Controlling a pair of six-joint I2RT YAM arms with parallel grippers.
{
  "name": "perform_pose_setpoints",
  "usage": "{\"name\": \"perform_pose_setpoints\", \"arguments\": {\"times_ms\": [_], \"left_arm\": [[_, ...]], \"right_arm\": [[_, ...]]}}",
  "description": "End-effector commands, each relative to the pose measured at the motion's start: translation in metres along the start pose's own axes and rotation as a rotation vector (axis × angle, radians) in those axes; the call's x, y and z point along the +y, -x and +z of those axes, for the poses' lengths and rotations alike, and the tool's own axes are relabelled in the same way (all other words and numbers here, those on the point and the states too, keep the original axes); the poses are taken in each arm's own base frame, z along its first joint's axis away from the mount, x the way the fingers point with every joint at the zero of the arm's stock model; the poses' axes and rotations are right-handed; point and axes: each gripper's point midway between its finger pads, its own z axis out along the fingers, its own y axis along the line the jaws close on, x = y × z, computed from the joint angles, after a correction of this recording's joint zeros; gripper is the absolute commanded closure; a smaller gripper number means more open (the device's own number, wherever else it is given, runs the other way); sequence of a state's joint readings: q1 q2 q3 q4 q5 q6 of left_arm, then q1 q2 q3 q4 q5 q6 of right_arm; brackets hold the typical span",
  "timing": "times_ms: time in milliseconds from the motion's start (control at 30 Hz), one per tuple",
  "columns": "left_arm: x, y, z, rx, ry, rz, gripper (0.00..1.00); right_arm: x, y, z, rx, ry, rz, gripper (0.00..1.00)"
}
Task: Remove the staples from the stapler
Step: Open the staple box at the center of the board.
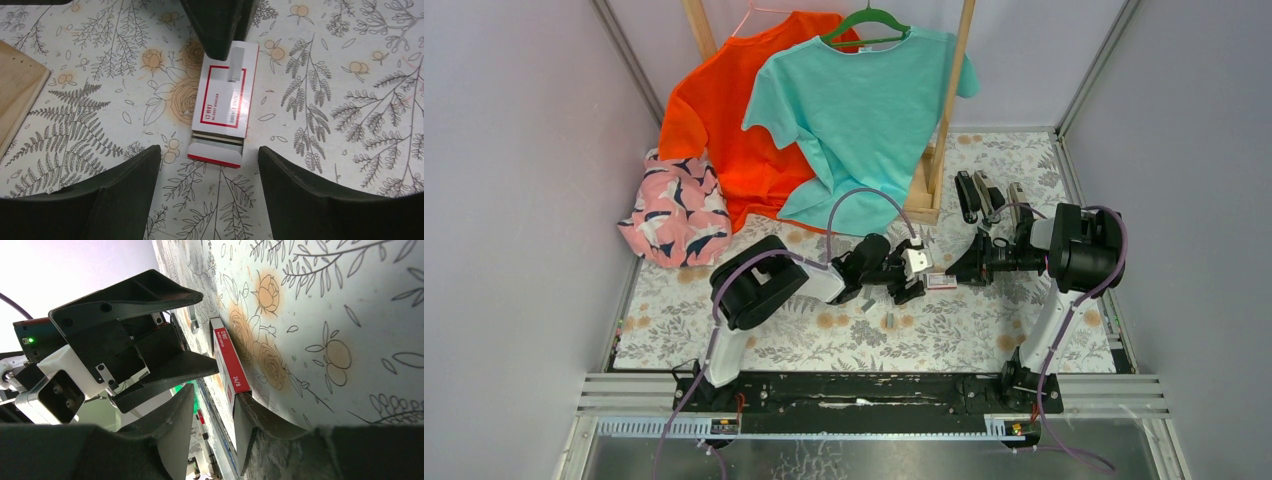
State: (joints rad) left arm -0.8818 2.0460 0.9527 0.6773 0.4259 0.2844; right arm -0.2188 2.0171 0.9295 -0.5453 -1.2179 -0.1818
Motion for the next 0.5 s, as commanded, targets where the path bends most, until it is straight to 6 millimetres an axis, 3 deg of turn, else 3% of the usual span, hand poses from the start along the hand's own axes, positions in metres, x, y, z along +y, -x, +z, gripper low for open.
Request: {"name": "perform_pose_setpoints", "arguments": {"times_ms": [0,233,467], "left_arm": [[0.009,-0.006,0.006,0.034,0.025,-0.001,0.24],[-0.007,-0.013,0.010,0.048,-0.086,-0.012,0.36],[-0.010,-0.018,0.007,0.074,-0.116,-0.020,0.53]], "right_arm": [[0.010,0.004,-0.003,0.000,0.043,-0.012,0.59],[0.011,0.004,-0.002,0.001,0.049,-0.009,0.60],[0.011,0.004,-0.003,0.000,0.050,-0.010,0.60]]}}
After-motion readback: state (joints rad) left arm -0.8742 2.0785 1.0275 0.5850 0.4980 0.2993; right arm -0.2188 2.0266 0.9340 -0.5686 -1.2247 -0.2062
